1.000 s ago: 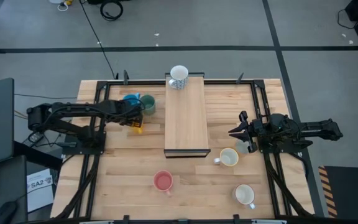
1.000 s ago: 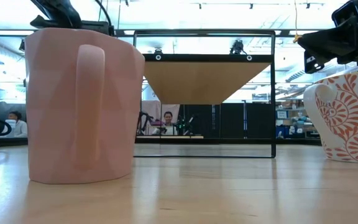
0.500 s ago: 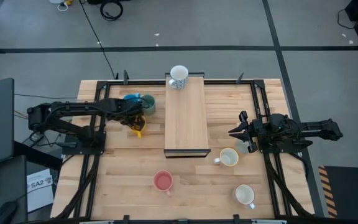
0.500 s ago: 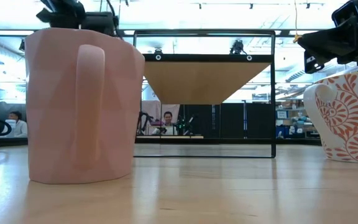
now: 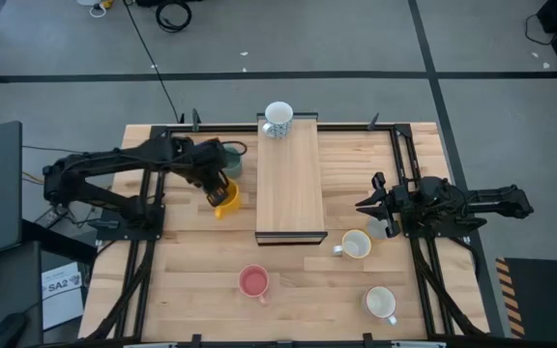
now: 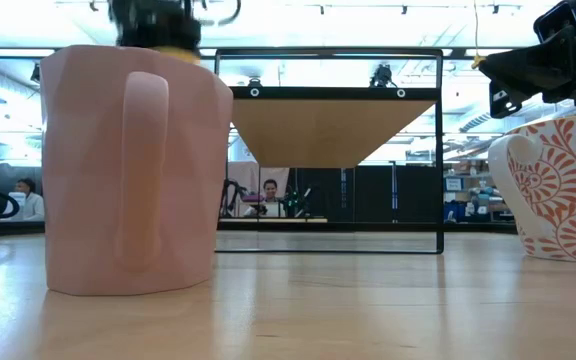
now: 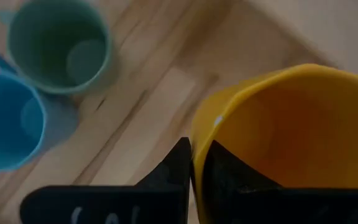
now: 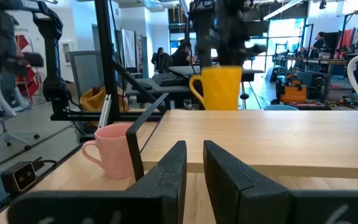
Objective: Place coffee mugs
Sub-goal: Put the yellow mug on the shelf
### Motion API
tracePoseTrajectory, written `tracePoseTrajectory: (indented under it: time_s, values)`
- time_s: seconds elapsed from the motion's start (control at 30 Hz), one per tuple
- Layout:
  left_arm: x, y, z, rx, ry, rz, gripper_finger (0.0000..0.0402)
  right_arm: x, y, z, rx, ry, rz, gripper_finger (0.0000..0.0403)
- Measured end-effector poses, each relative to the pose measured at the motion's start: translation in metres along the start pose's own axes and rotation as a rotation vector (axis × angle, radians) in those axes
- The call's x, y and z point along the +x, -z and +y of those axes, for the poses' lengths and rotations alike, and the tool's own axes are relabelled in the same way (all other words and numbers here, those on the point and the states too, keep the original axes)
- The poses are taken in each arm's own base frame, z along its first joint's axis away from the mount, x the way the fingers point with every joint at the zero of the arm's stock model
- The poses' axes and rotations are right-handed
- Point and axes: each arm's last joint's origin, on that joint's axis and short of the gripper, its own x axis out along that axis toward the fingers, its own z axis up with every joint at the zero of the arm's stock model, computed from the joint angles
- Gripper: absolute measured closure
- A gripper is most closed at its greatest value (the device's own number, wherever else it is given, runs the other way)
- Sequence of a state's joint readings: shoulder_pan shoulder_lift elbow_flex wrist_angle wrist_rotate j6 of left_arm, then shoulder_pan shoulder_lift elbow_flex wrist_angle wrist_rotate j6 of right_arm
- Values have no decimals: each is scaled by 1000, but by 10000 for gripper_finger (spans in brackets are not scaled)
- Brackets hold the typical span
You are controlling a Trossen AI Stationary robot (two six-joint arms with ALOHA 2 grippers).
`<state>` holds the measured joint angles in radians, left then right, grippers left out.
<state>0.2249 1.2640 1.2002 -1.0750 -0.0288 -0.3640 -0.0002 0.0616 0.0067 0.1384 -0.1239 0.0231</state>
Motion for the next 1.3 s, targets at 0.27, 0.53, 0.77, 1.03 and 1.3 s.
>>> tracePoseTrajectory:
  time_s: [0.27,0.53,0.77,1.03,1.3]
  values:
    - [-57,-18,-23,101,114,-158,370,0,0,0,0,0,0,342]
    - [-91,-26,-37,136,187,-263,370,0,0,0,0,0,0,342]
    - [-104,-44,-51,200,213,-314,370,0,0,0,0,1,1,342]
    - [-94,-82,-73,308,242,-307,370,0,0,0,0,2,3,342]
    - [-76,-109,-93,411,309,-269,370,0,0,0,0,2,2,342]
